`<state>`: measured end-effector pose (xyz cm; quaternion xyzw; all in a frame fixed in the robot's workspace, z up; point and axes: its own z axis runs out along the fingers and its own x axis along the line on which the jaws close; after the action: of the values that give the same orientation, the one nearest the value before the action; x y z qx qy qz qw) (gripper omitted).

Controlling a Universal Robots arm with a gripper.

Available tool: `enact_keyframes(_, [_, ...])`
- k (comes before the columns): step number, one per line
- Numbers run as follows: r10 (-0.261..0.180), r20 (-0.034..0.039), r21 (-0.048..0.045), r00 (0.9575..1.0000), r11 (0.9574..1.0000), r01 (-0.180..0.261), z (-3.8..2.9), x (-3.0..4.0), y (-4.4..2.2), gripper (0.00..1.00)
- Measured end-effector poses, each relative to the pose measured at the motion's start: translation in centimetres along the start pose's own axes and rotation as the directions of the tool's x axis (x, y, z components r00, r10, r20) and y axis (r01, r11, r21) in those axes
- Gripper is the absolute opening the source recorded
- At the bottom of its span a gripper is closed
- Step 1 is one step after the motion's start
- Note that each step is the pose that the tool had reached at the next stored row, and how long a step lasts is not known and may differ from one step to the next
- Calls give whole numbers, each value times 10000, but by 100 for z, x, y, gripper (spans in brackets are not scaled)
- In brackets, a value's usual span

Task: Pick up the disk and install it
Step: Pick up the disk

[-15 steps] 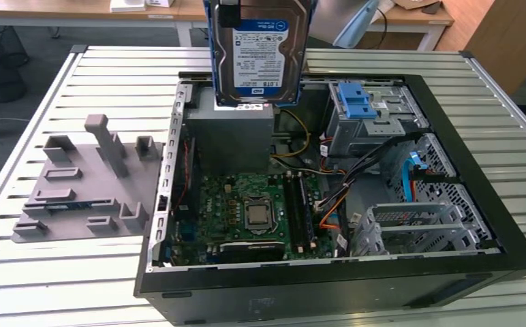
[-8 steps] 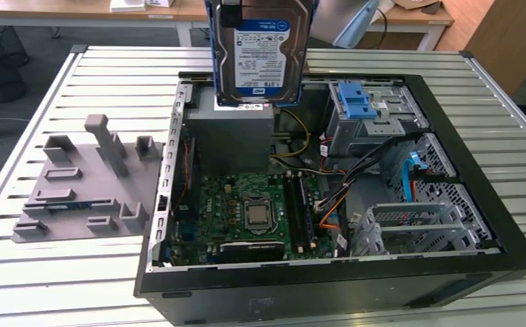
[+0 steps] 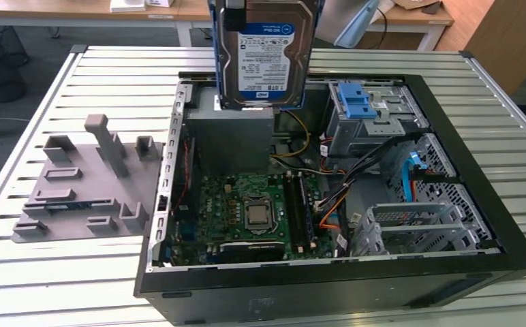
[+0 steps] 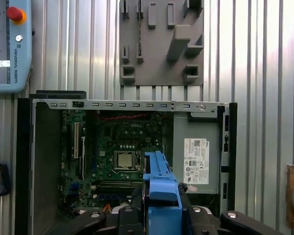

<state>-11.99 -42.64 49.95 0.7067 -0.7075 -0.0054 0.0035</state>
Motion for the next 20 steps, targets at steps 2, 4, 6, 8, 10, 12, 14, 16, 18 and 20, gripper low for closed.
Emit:
enact_keyframes(2, [0,0,-1,10000,10000,0,0,27,-1,36])
enact_keyframes(4, [0,1,0,10000,10000,0,1,37,-17,36])
enact_keyframes(6, [1,-2,-2,10000,10000,-1,0,43,-56,36])
enact_keyframes(8, [0,-1,-1,10000,10000,0,0,48,-94,36])
enact_keyframes(10, [0,-1,-1,10000,10000,0,0,53,-128,36])
enact_keyframes(12, [1,0,-1,10000,10000,-1,0,60,-157,36])
enact_keyframes(14, [1,-1,-1,10000,10000,-1,1,79,-169,36])
enact_keyframes(16, [0,0,-1,10000,10000,0,2,110,-172,36])
enact_keyframes(18, [1,0,-1,10000,10000,-1,2,143,-175,36])
enact_keyframes(20, [0,0,-1,10000,10000,0,3,163,-189,36])
